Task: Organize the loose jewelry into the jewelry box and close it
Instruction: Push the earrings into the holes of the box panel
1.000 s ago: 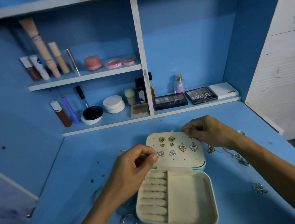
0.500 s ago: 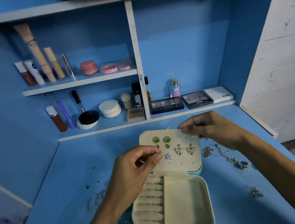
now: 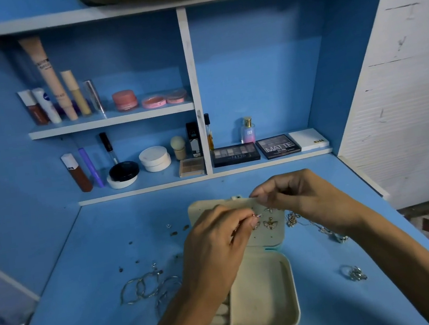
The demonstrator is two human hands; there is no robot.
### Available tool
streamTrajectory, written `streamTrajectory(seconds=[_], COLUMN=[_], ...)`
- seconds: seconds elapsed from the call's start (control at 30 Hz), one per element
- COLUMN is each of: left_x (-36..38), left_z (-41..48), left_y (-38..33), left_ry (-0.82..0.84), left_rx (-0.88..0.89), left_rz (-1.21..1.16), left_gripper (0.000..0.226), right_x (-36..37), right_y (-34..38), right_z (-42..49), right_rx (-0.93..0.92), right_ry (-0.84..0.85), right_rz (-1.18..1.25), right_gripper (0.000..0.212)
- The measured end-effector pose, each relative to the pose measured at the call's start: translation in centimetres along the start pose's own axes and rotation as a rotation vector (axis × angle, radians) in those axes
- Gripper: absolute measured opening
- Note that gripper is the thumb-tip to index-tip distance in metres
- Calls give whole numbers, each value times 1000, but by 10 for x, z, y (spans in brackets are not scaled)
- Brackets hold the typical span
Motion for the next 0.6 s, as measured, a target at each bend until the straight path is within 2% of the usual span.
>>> streamTrajectory(seconds=[0.23,0.6], left_x=[-1,-4], left_z=[1,4], left_y=[-10,-10], left_ry=[-64,48], left_rx=[104,137], left_rz=[232,232], left_gripper=[16,20], right_x=[1,3], right_y=[4,7], right_z=[-3,-5], right_rx=[0,-10], right_ry=[6,19], right_rz=[11,1], right_gripper=[20,27])
Point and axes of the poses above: each hand's wrist, its own z-axis towards the middle knuckle, its own x-axis out of the palm, y = z × x, the point moved 8 cm from there along z, towards the middle knuckle, and after that the axes turned 10 degrees about y, right-handed, at the moved point
